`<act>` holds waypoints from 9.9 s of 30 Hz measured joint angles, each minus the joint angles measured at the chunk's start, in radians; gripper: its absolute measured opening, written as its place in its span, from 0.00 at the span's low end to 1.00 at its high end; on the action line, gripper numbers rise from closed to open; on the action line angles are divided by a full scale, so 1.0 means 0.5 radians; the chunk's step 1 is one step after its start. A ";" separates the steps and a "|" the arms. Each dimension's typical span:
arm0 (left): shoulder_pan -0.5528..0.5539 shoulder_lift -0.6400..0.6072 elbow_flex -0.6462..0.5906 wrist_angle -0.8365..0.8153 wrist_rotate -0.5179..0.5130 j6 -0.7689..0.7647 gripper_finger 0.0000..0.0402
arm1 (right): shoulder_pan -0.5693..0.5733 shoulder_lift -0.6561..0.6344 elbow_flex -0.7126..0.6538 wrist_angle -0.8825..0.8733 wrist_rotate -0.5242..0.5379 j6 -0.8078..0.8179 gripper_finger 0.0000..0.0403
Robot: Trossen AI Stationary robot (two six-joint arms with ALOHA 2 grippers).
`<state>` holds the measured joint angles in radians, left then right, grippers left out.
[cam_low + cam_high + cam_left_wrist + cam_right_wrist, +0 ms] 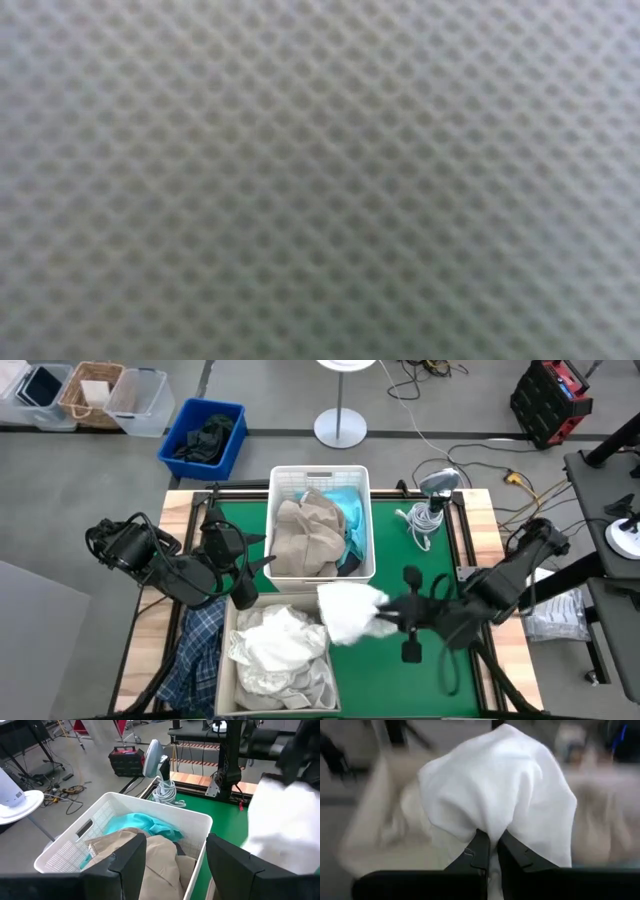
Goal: Sort clothes
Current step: Put the white short into the laundry organizer, then put the blue patterned polo shirt into the white bin
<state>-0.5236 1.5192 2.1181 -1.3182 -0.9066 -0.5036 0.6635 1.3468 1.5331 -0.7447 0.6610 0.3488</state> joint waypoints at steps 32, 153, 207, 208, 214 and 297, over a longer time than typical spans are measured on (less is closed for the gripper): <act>-0.001 -0.049 0.447 -0.067 0.208 -0.006 0.46 | -0.447 0.473 0.345 0.896 -0.747 -0.428 0.48; -0.431 -0.701 -1.918 -0.486 2.410 -2.787 0.01 | -0.342 0.387 0.742 -0.983 0.179 0.846 0.03; -1.063 -0.595 -1.741 -0.197 1.513 -2.061 0.71 | -0.399 0.345 0.745 -0.971 0.180 0.795 0.03; -1.113 -0.595 -1.772 -0.150 1.416 -2.065 0.71 | -0.400 0.346 0.745 -0.971 0.180 0.793 0.03; -1.251 -0.556 -1.959 -0.144 1.428 -2.391 0.71 | -0.400 0.346 0.745 -0.973 0.181 0.780 0.03; -1.263 -0.067 -0.562 -0.507 0.861 -2.572 0.00 | -1.879 0.781 0.971 0.888 -2.430 -0.290 0.03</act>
<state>-1.1549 1.4857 1.8373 -1.5717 -0.4760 -1.7897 -0.2762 1.7374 2.0186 -0.3008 -0.5538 0.2036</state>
